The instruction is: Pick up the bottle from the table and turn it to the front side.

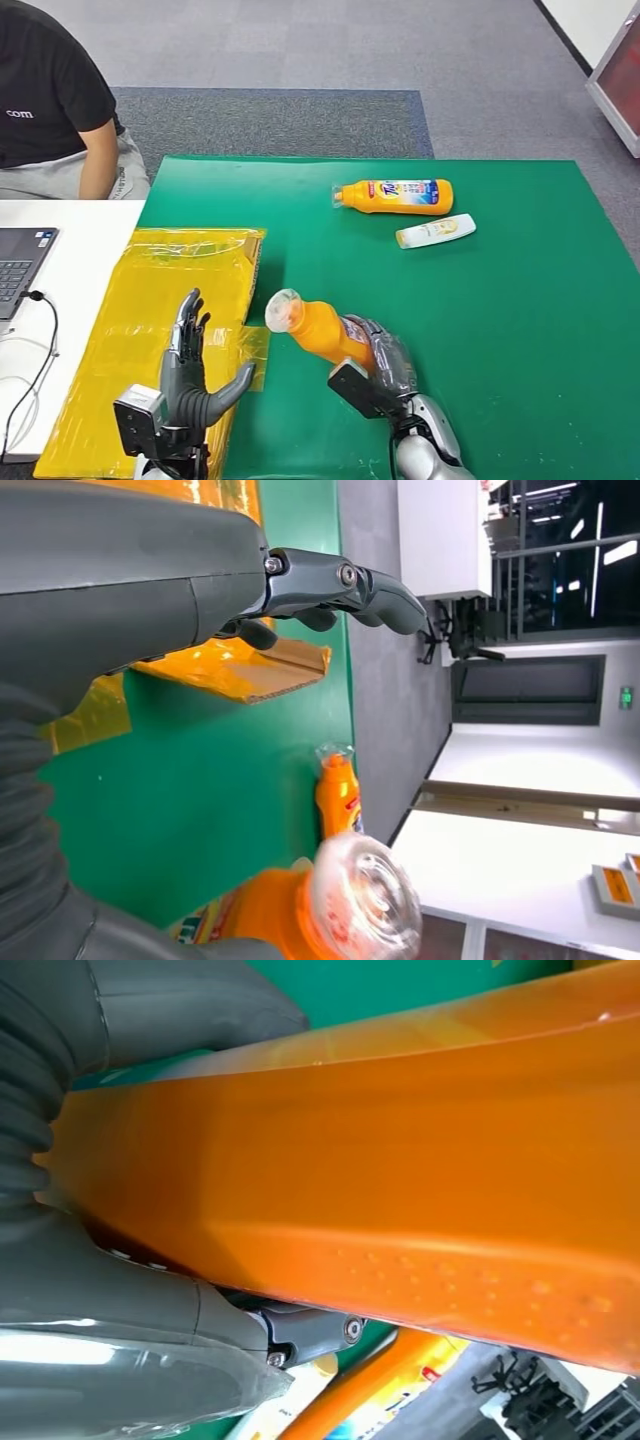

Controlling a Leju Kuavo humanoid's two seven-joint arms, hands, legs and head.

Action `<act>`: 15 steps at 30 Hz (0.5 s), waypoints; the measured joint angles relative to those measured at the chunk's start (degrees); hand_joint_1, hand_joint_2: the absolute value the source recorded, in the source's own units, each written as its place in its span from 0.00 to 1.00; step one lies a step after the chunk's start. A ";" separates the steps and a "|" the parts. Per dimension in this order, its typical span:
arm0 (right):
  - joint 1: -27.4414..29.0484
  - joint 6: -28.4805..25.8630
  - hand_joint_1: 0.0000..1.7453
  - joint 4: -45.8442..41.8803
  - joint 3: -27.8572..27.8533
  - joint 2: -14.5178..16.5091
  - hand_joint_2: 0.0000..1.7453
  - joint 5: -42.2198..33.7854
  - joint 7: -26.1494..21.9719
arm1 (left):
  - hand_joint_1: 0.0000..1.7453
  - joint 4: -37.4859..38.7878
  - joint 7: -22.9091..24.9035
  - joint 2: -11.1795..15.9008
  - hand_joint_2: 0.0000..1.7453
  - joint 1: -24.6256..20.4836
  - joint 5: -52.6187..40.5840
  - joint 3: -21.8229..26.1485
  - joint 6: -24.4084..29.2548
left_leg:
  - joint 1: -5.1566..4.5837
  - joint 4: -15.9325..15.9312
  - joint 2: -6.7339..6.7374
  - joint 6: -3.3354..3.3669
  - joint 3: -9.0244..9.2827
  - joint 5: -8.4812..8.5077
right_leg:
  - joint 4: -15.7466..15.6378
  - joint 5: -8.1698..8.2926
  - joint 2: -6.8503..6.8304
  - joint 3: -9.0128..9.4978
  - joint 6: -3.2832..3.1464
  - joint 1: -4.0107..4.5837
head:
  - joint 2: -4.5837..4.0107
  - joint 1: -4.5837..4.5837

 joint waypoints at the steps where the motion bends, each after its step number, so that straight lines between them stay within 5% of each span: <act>1: 0.14 -0.04 1.00 -0.32 0.02 0.00 1.00 -0.44 -0.10 | 0.00 0.08 0.10 0.01 1.00 -0.03 0.02 -0.02 0.27 | 0.00 0.00 0.00 0.00 -0.05 0.01 | 0.00 0.01 0.00 0.00 0.01 0.00 | 0.00 -0.01; 15: 3.47 0.09 1.00 -6.53 2.09 -0.21 1.00 -2.35 -3.59 | 0.00 2.20 4.83 0.52 1.00 -1.76 0.00 -1.61 -1.77 | 0.00 0.02 -0.02 -0.03 -0.93 0.21 | 0.06 0.07 -0.05 -0.61 0.05 -0.02 | 0.00 -0.01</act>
